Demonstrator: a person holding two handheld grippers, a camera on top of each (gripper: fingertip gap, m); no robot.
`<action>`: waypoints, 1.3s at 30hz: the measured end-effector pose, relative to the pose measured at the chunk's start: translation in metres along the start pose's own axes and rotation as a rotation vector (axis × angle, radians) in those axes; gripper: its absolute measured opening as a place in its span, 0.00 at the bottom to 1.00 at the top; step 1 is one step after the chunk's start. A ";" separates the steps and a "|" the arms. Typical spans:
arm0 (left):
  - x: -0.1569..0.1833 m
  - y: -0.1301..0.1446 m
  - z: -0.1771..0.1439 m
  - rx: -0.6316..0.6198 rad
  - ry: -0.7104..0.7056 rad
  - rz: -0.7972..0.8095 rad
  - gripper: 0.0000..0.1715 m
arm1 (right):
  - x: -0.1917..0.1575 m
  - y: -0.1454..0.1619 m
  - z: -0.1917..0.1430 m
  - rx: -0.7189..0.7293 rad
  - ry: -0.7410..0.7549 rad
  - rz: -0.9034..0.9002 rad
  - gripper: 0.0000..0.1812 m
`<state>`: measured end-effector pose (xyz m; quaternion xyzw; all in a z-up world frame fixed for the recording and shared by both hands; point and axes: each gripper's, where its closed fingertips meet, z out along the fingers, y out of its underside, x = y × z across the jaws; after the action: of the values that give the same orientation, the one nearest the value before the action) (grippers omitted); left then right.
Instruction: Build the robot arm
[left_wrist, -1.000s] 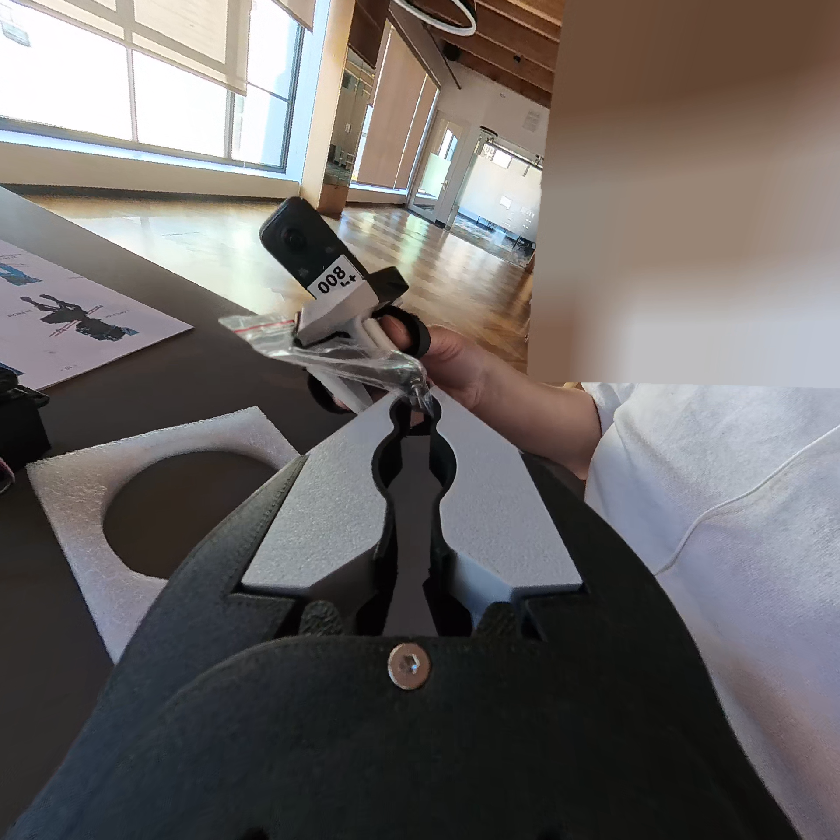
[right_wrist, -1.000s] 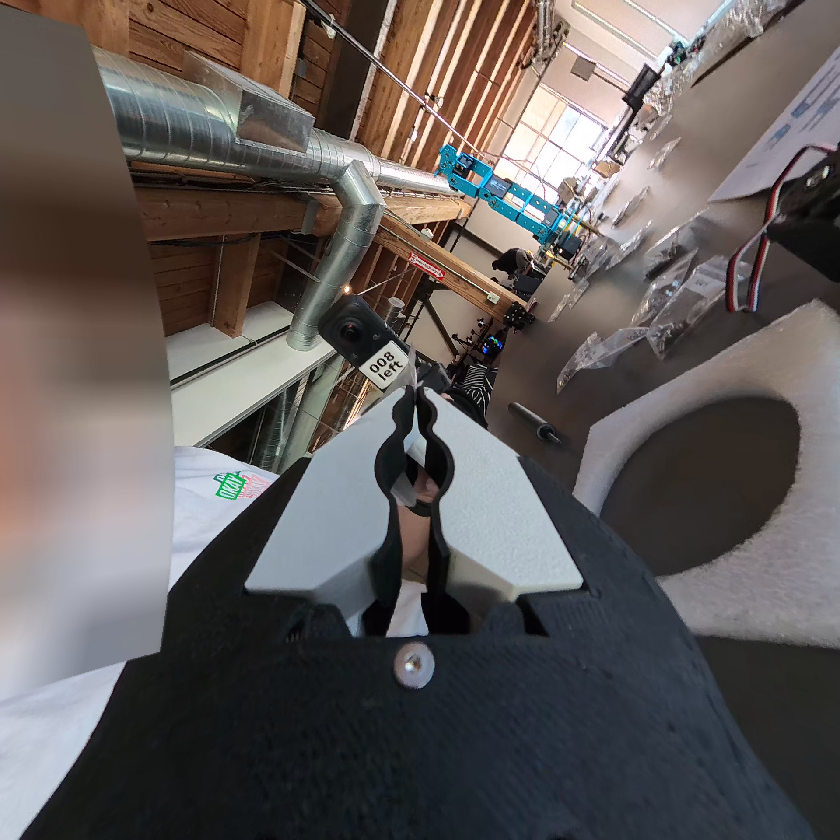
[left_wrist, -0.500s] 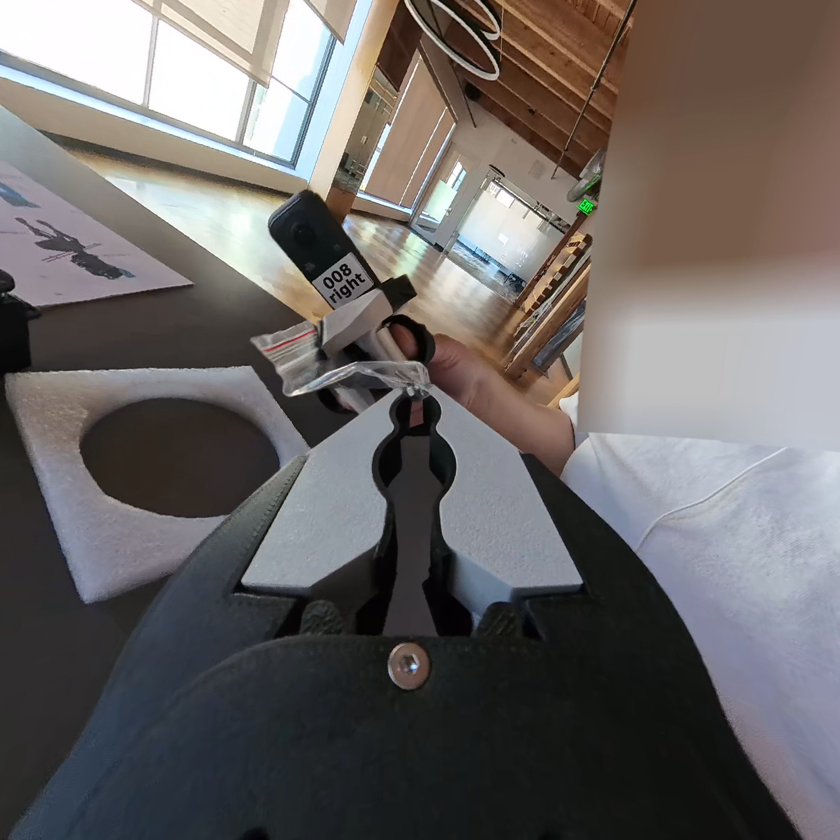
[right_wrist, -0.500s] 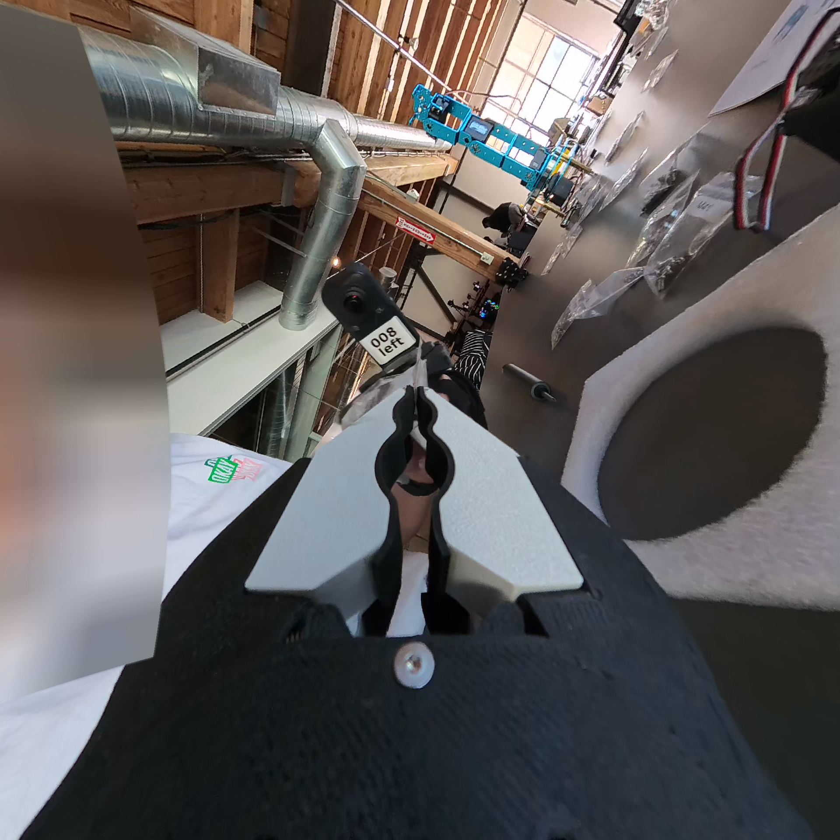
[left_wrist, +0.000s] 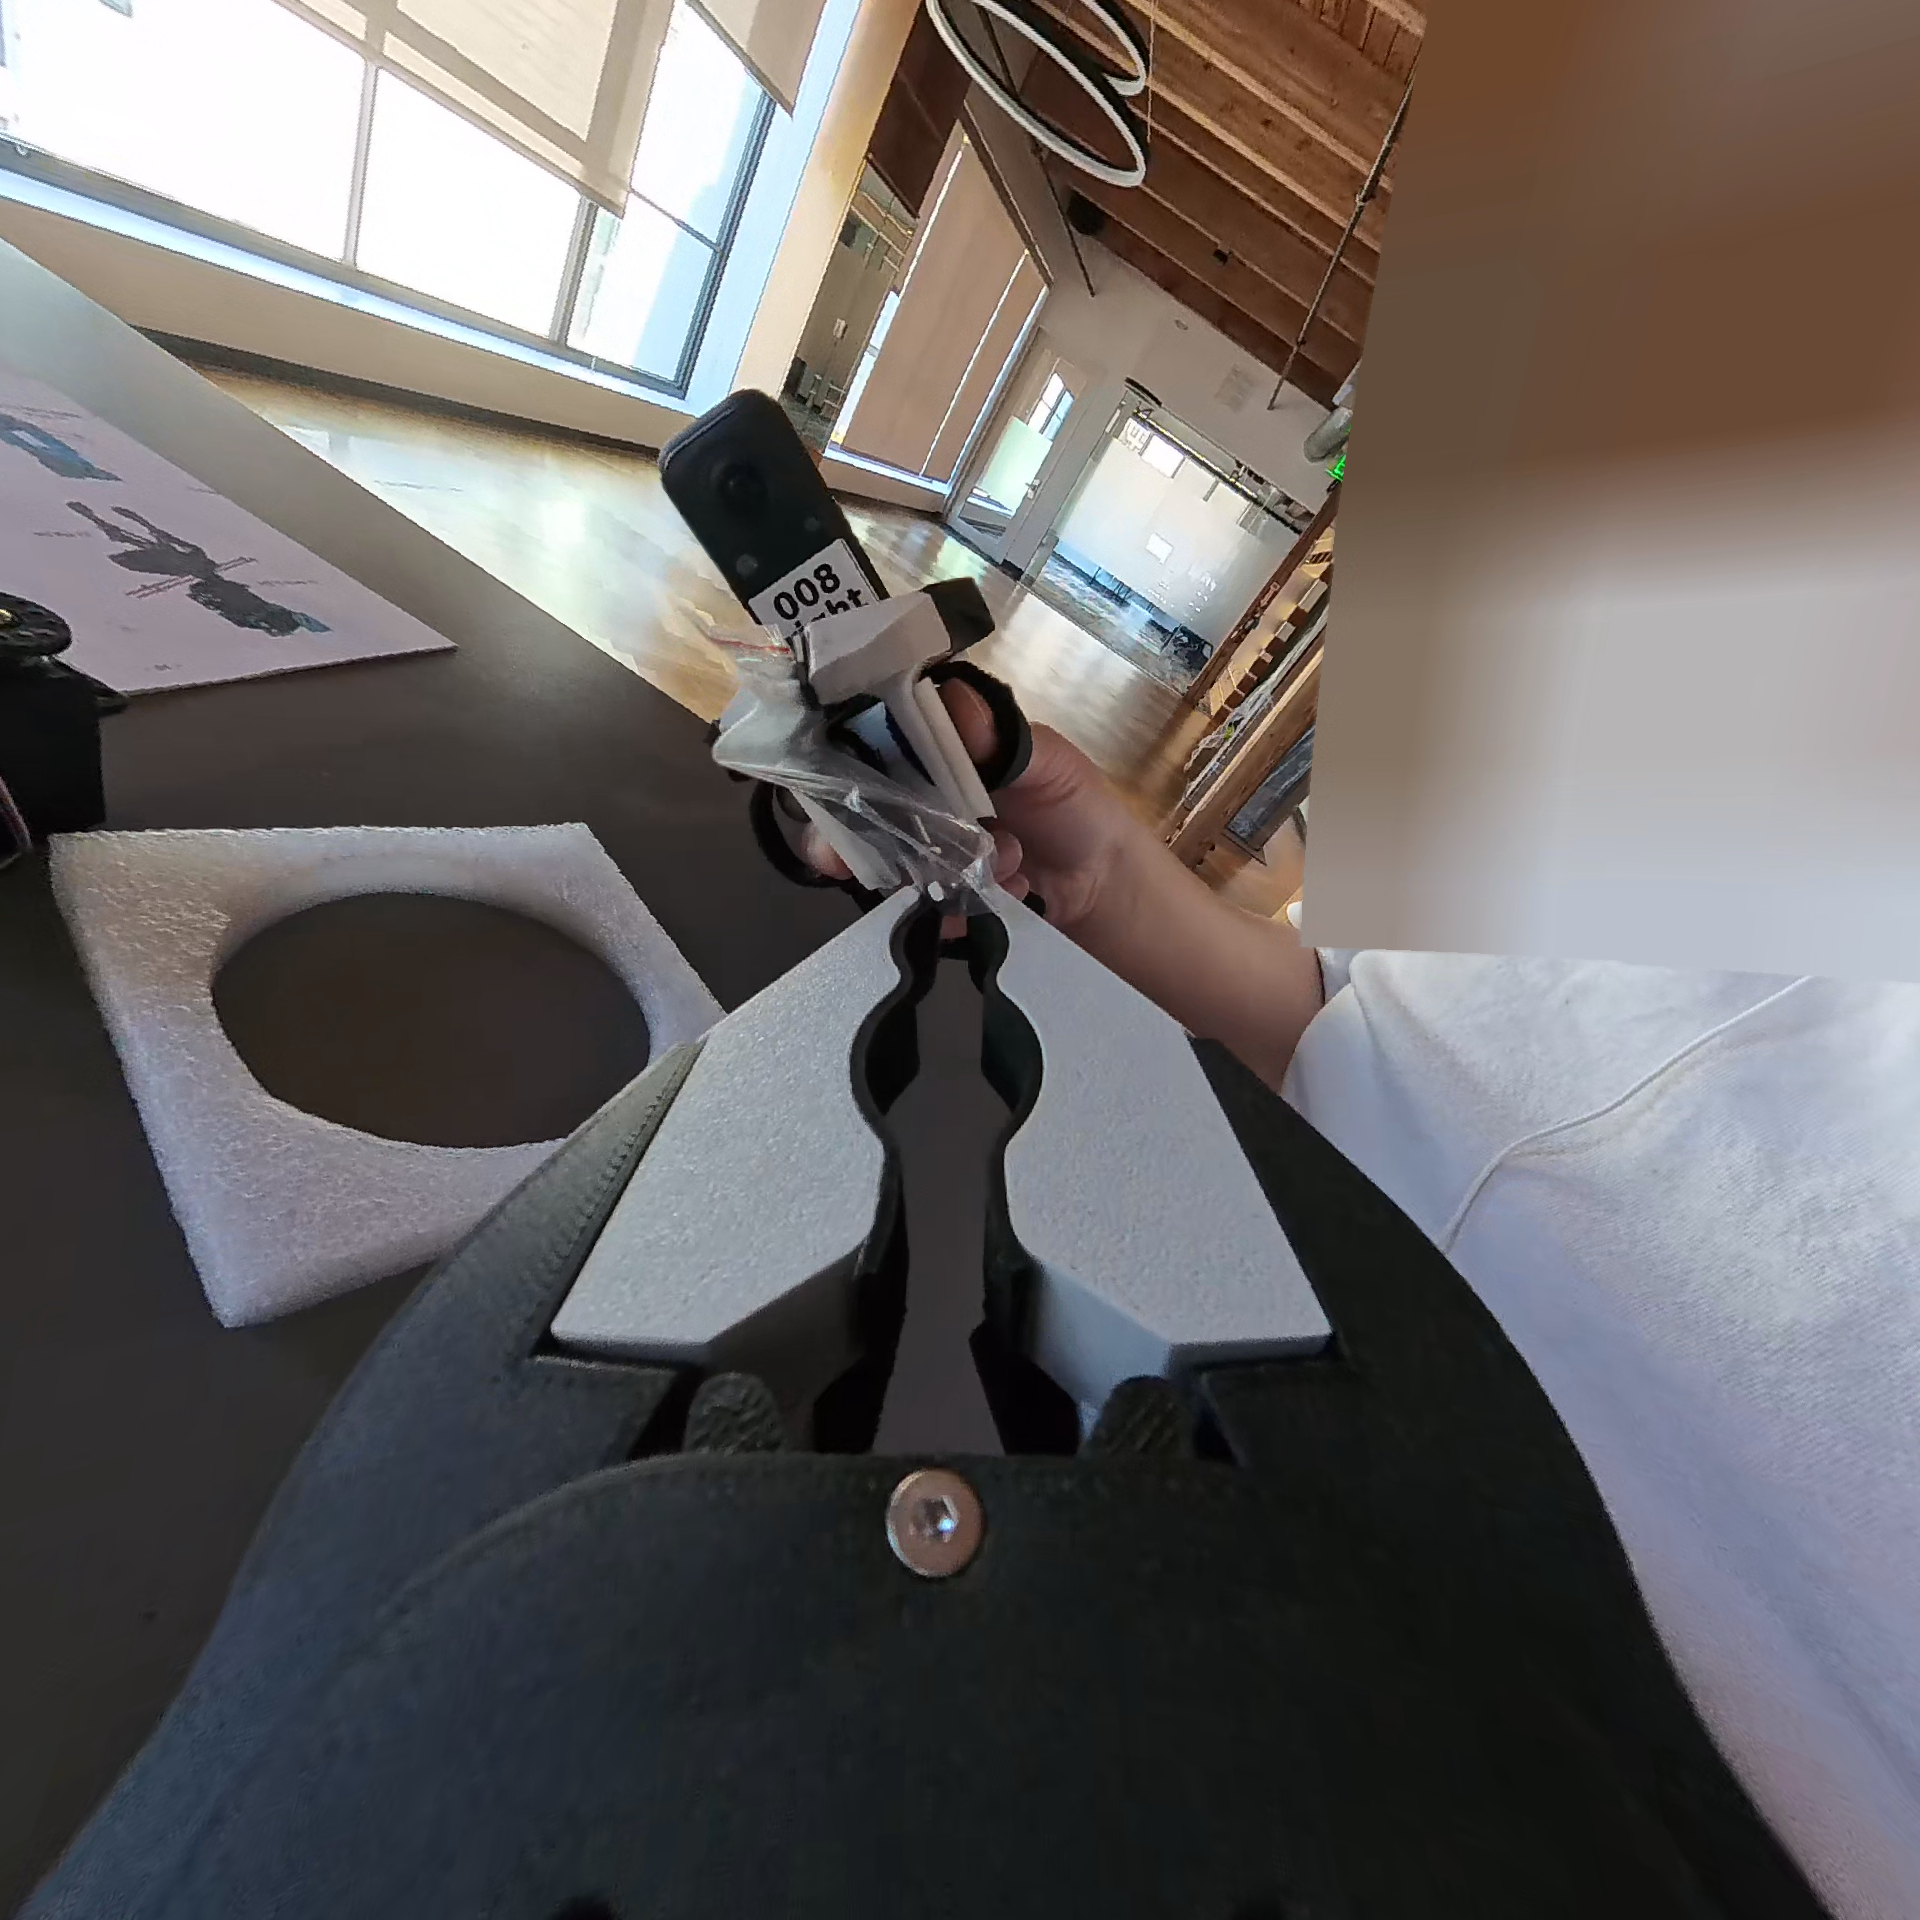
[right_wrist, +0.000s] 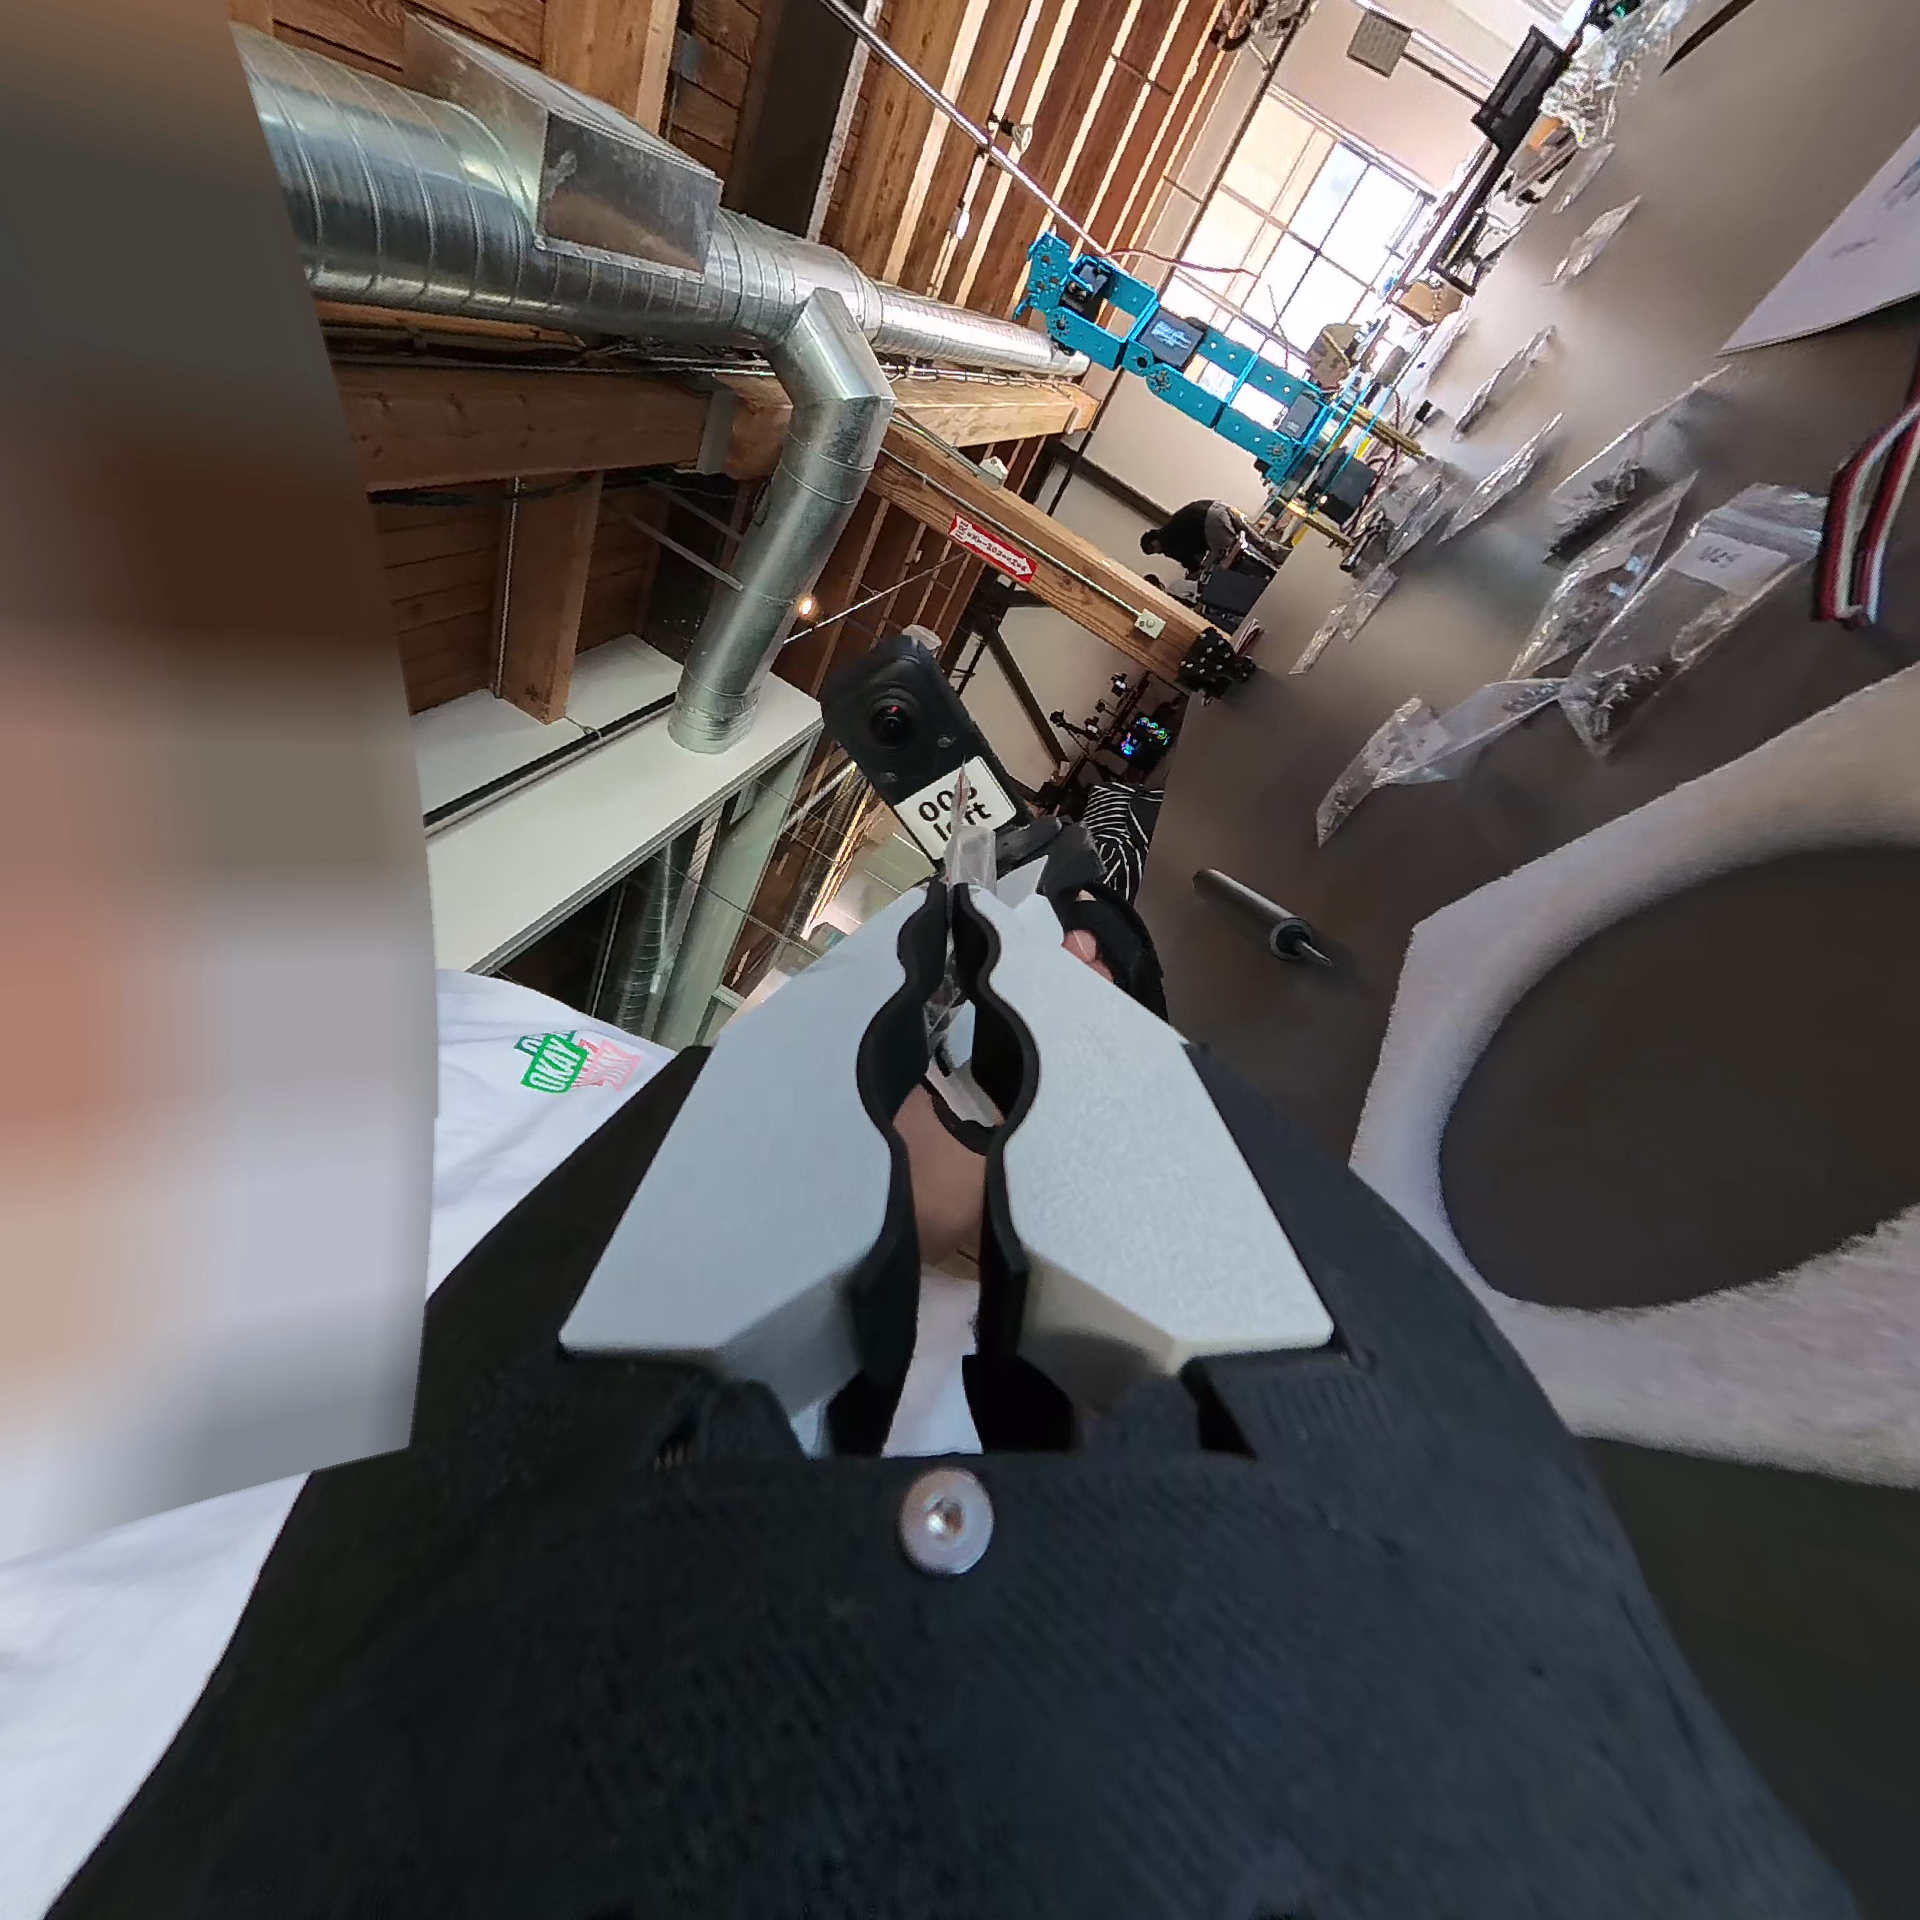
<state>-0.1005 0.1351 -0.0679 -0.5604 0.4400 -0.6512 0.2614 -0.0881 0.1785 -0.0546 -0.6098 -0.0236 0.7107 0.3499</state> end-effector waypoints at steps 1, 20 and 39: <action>0.000 0.000 0.000 0.000 0.000 0.000 0.02 | 0.000 0.000 0.000 0.002 -0.001 0.000 0.00; 0.005 0.000 -0.005 0.001 -0.025 0.018 0.06 | -0.031 -0.001 0.012 -0.031 -0.048 -0.094 0.00; -0.007 0.015 -0.037 -0.141 -0.101 -0.025 0.06 | 0.004 0.053 0.011 -0.256 0.101 -0.213 0.00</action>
<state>-0.1364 0.1442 -0.0844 -0.6152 0.4639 -0.5925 0.2349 -0.1227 0.1444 -0.0798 -0.6782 -0.1609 0.6293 0.3435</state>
